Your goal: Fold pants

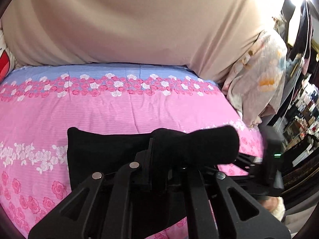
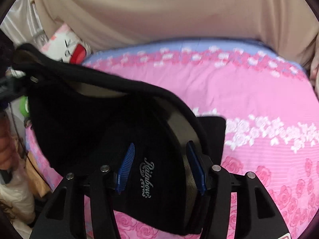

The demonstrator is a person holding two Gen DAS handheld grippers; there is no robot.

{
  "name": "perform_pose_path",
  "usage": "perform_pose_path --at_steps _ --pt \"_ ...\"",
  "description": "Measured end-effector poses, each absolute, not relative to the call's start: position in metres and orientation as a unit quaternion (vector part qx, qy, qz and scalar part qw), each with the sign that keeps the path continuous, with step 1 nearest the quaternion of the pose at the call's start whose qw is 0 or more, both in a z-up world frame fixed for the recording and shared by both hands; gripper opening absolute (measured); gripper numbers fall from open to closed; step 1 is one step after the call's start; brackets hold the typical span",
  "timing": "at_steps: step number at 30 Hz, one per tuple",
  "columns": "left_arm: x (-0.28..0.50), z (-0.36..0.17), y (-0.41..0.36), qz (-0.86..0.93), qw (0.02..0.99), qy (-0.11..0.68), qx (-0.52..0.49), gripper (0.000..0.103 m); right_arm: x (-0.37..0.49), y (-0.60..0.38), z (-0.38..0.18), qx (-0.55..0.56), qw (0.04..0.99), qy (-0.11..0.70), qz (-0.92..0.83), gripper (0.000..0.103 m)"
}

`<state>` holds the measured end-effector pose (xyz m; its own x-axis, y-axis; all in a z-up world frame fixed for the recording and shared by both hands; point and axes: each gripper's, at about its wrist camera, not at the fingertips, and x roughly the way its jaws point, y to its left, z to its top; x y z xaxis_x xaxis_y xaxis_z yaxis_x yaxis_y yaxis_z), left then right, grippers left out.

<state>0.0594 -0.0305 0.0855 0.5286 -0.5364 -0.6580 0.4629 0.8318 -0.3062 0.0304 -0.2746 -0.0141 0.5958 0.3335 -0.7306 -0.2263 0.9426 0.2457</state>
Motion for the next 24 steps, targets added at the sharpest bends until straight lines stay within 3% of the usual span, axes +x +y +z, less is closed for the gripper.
perform_pose_path --at_steps 8,10,11,12,17,20,21,22,23,24 --pt "0.062 0.086 -0.048 -0.297 0.870 0.391 -0.041 0.006 0.051 -0.285 -0.039 0.080 0.871 0.450 0.179 0.057" --pt "0.063 0.087 -0.049 -0.296 0.869 0.393 -0.043 0.006 0.060 -0.285 -0.050 0.097 0.862 0.457 0.194 0.036" --pt "0.063 0.089 -0.049 -0.294 0.870 0.392 -0.042 0.006 0.062 -0.282 -0.050 0.100 0.860 0.459 0.199 0.011" --pt "0.062 0.091 -0.049 -0.293 0.872 0.390 -0.039 0.006 0.062 -0.279 -0.047 0.109 0.856 0.456 0.217 0.006" --pt "0.048 0.112 -0.056 -0.311 0.876 0.368 -0.038 0.007 0.028 -0.292 0.023 0.156 0.880 0.360 0.266 0.006" --pt "0.041 0.095 -0.082 -0.334 0.861 0.383 -0.024 0.013 0.030 -0.314 0.004 0.156 0.889 0.375 0.212 0.010" --pt "0.041 0.086 -0.090 -0.336 0.855 0.394 -0.017 0.026 0.038 -0.321 -0.024 0.155 0.880 0.410 0.183 0.014" --pt "0.041 0.067 -0.104 -0.343 0.841 0.418 -0.005 0.050 0.046 -0.329 -0.054 0.154 0.868 0.449 0.146 0.006" --pt "0.040 0.048 -0.113 -0.348 0.827 0.442 0.001 0.058 0.049 -0.337 -0.068 0.175 0.860 0.459 0.139 0.004" --pt "0.036 0.028 -0.119 -0.351 0.812 0.467 0.003 0.059 0.043 -0.351 -0.072 0.234 0.853 0.441 0.154 0.009"
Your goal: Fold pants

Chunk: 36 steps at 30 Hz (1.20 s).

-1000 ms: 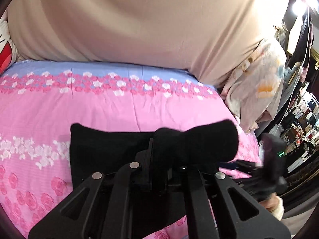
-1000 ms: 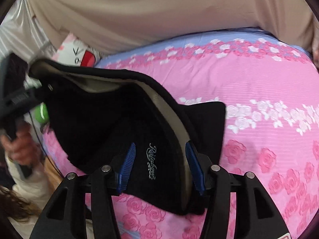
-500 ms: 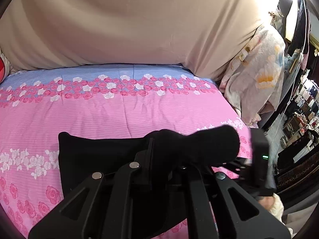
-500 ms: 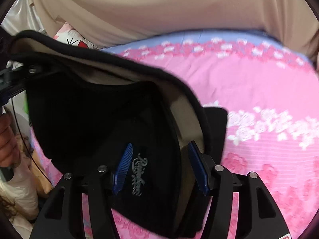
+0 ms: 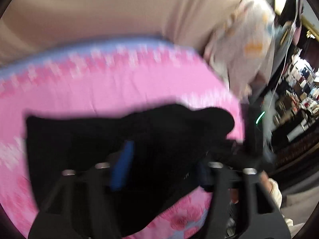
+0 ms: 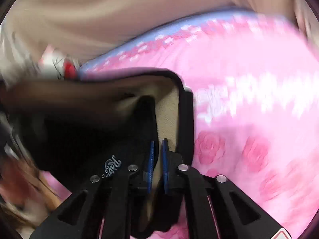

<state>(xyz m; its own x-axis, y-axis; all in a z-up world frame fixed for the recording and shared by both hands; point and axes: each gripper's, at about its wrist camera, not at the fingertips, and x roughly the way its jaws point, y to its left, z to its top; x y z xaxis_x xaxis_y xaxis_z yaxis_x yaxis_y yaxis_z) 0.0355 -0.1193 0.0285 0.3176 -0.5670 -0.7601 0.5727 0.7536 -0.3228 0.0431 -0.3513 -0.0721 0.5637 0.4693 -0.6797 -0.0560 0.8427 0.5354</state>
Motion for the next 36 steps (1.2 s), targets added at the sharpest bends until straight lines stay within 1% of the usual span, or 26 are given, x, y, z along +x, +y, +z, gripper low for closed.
perform_pose_path --at_steps 1,2,3,4,5,6,9,11,13,14,16,17,19,22,23,24,25,26,27,28,29,30,32,34,35,36 --pt "0.031 0.021 -0.118 -0.355 0.804 0.477 0.002 0.059 0.037 -0.360 -0.069 0.264 0.846 0.436 0.157 0.013" --pt "0.028 0.018 -0.114 -0.361 0.799 0.481 -0.005 0.060 0.028 -0.366 -0.055 0.264 0.854 0.425 0.141 0.025" --pt "0.024 0.019 -0.106 -0.367 0.797 0.479 -0.019 0.069 0.022 -0.369 -0.045 0.256 0.865 0.412 0.129 0.043" --pt "0.019 0.023 -0.095 -0.370 0.800 0.471 -0.034 0.084 0.014 -0.371 -0.028 0.253 0.874 0.392 0.134 0.049" --pt "0.015 0.029 -0.082 -0.367 0.808 0.458 -0.044 0.091 0.011 -0.370 -0.019 0.260 0.872 0.385 0.156 0.055" --pt "0.010 0.037 -0.067 -0.358 0.822 0.441 -0.050 0.093 0.011 -0.370 -0.013 0.272 0.865 0.380 0.182 0.055" --pt "0.008 0.050 -0.036 -0.316 0.851 0.418 -0.044 0.093 0.014 -0.357 -0.005 0.275 0.857 0.379 0.214 0.057" --pt "0.010 0.053 -0.009 -0.264 0.873 0.407 -0.040 0.094 0.022 -0.348 -0.011 0.263 0.856 0.397 0.199 0.059" --pt "0.017 0.046 0.016 -0.216 0.883 0.416 -0.041 0.095 0.021 -0.342 -0.024 0.257 0.846 0.423 0.198 0.059" --pt "0.022 0.040 0.028 -0.198 0.884 0.422 -0.046 0.095 0.021 -0.334 -0.032 0.248 0.844 0.436 0.192 0.057" --pt "0.032 0.025 0.047 -0.169 0.878 0.444 -0.064 0.095 0.019 -0.321 -0.038 0.200 0.858 0.443 0.167 0.014" --pt "0.036 0.019 0.054 -0.159 0.874 0.453 -0.074 0.095 0.019 -0.313 -0.039 0.190 0.859 0.446 0.164 0.002" --pt "0.042 0.014 0.064 -0.148 0.871 0.460 -0.091 0.094 0.017 -0.305 -0.015 0.192 0.872 0.411 0.185 0.002" --pt "0.040 0.015 0.066 -0.136 0.880 0.447 -0.088 0.095 0.005 -0.305 0.026 0.138 0.912 0.356 0.153 0.002" --pt "0.040 0.013 0.064 -0.128 0.882 0.447 -0.078 0.095 0.005 -0.312 0.027 0.134 0.916 0.353 0.134 0.002" --pt "0.039 0.009 0.061 -0.124 0.882 0.449 -0.069 0.095 0.006 -0.320 0.019 0.132 0.915 0.364 0.115 0.009" --pt "0.038 0.005 0.061 -0.128 0.879 0.455 -0.067 0.095 0.008 -0.334 0.000 0.154 0.901 0.394 0.097 0.013" --pt "0.037 -0.002 0.059 -0.136 0.872 0.465 -0.069 0.095 0.009 -0.343 -0.011 0.181 0.888 0.414 0.087 0.027" --pt "0.037 -0.005 0.058 -0.140 0.868 0.472 -0.072 0.095 0.006 -0.351 -0.023 0.213 0.874 0.429 0.083 0.031" --pt "0.037 -0.011 0.055 -0.149 0.859 0.484 -0.079 0.095 -0.001 -0.354 -0.029 0.235 0.866 0.432 0.093 0.032" --pt "0.038 -0.015 0.052 -0.157 0.851 0.493 -0.086 0.095 -0.007 -0.350 -0.031 0.240 0.862 0.433 0.105 0.040" --pt "0.038 -0.020 0.051 -0.165 0.844 0.502 -0.094 0.095 -0.011 -0.347 -0.031 0.241 0.860 0.434 0.113 0.052" --pt "0.037 -0.024 0.049 -0.169 0.840 0.507 -0.094 0.095 -0.016 -0.338 -0.030 0.255 0.852 0.433 0.146 0.061" --pt "0.036 -0.027 0.045 -0.164 0.842 0.508 -0.084 0.095 -0.014 -0.325 -0.033 0.247 0.848 0.441 0.160 0.059" --pt "0.035 -0.028 0.044 -0.159 0.842 0.510 -0.079 0.095 -0.013 -0.318 -0.034 0.233 0.850 0.445 0.159 0.046" --pt "0.035 -0.030 0.043 -0.157 0.842 0.511 -0.074 0.095 -0.012 -0.312 -0.035 0.210 0.857 0.445 0.149 0.008"
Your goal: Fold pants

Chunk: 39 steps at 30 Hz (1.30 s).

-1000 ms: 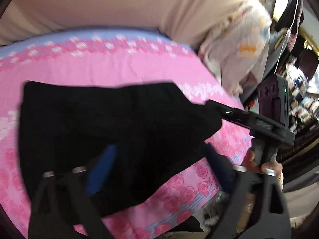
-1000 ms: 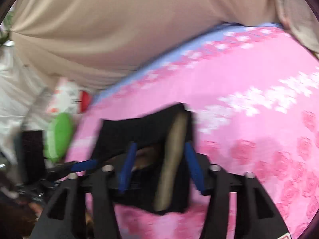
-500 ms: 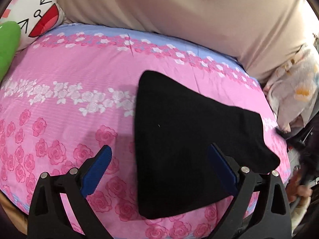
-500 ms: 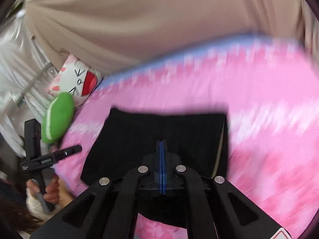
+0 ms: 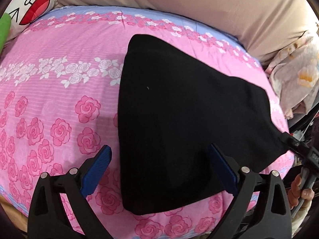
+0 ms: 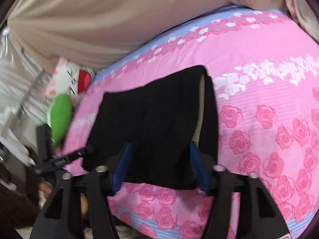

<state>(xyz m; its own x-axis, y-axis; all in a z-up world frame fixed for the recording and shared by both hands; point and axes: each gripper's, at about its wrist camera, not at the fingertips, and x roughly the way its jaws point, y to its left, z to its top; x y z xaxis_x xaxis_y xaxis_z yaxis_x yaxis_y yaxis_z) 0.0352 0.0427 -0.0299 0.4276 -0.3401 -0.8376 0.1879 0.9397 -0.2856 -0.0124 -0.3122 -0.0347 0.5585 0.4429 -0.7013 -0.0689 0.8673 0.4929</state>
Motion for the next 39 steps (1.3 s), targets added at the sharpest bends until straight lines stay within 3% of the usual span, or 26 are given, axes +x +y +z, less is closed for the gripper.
perform_pose_path --at_steps 5,7,8,10,12,14,19,24,26,29,31,33,38,39 --pt "0.034 -0.032 0.041 -0.154 0.842 0.512 -0.065 0.096 -0.022 -0.304 0.006 0.125 0.903 0.393 0.121 0.006" --pt "0.033 -0.033 0.043 -0.154 0.844 0.509 -0.064 0.096 -0.013 -0.315 -0.030 0.112 0.882 0.447 0.097 0.012" --pt "0.034 -0.035 0.042 -0.153 0.843 0.512 -0.063 0.096 -0.009 -0.320 -0.049 0.122 0.869 0.471 0.090 0.031" --pt "0.035 -0.037 0.042 -0.153 0.839 0.518 -0.066 0.096 -0.014 -0.334 -0.058 0.194 0.862 0.457 0.098 0.042" --pt "0.034 -0.036 0.043 -0.159 0.836 0.519 -0.078 0.097 -0.022 -0.341 -0.048 0.211 0.866 0.446 0.086 0.070" --pt "0.035 -0.040 0.043 -0.173 0.824 0.530 -0.098 0.098 -0.026 -0.344 -0.042 0.216 0.874 0.429 0.076 0.084" --pt "0.035 -0.046 0.039 -0.173 0.822 0.532 -0.109 0.098 -0.006 -0.339 -0.087 0.290 0.812 0.491 0.120 0.087" --pt "0.042 -0.045 0.032 -0.180 0.828 0.521 -0.101 0.098 0.004 -0.327 -0.090 0.308 0.814 0.470 0.147 0.091" --pt "0.047 -0.044 0.028 -0.178 0.830 0.520 -0.098 0.093 0.012 -0.320 -0.089 0.298 0.819 0.466 0.152 0.087" --pt "0.051 -0.038 0.030 -0.189 0.828 0.520 -0.096 0.066 0.018 -0.313 -0.085 0.301 0.821 0.454 0.170 0.041" --pt "0.049 -0.027 0.037 -0.194 0.831 0.513 -0.095 0.038 0.015 -0.311 -0.076 0.314 0.819 0.445 0.182 0.037" --pt "0.046 -0.015 0.051 -0.205 0.830 0.508 -0.107 0.022 0.006 -0.306 -0.063 0.302 0.825 0.439 0.187 0.036" --pt "0.018 -0.003 0.067 -0.231 0.813 0.526 -0.091 0.025 -0.028 -0.303 -0.049 0.301 0.822 0.436 0.207 0.041" --pt "0.015 -0.010 0.063 -0.223 0.811 0.536 -0.079 0.035 -0.031 -0.302 -0.055 0.286 0.825 0.446 0.196 0.049"
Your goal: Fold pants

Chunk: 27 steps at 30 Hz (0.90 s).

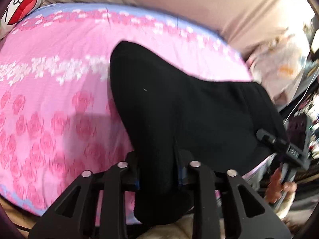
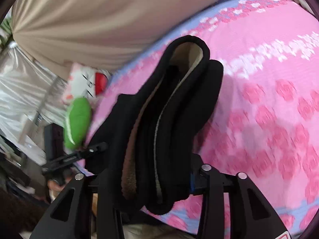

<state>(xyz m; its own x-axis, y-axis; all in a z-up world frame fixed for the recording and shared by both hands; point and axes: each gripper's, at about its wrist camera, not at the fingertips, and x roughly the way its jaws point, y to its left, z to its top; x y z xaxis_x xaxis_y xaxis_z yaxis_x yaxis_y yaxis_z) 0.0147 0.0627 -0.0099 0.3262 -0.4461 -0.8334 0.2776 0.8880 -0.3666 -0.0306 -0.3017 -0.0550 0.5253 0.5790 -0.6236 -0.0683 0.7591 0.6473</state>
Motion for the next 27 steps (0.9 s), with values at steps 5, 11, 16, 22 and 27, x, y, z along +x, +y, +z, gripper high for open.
perform_pose_path --at_steps 5,11,16,22,27 --pt "0.015 -0.045 0.063 -0.186 0.803 0.556 -0.112 0.097 -0.036 -0.313 -0.091 0.297 0.819 0.469 0.148 0.068" --pt "0.018 -0.045 0.045 -0.185 0.825 0.527 -0.089 0.098 -0.033 -0.306 -0.092 0.289 0.819 0.466 0.170 0.087" --pt "0.028 -0.045 0.024 -0.199 0.833 0.512 -0.074 0.097 -0.024 -0.300 -0.092 0.306 0.820 0.452 0.175 0.087" --pt "0.035 -0.033 0.020 -0.189 0.838 0.506 -0.071 0.056 -0.011 -0.302 -0.096 0.321 0.814 0.452 0.174 0.060" --pt "0.031 -0.025 0.018 -0.181 0.844 0.503 -0.043 0.047 -0.009 -0.304 -0.098 0.344 0.804 0.451 0.177 0.056"
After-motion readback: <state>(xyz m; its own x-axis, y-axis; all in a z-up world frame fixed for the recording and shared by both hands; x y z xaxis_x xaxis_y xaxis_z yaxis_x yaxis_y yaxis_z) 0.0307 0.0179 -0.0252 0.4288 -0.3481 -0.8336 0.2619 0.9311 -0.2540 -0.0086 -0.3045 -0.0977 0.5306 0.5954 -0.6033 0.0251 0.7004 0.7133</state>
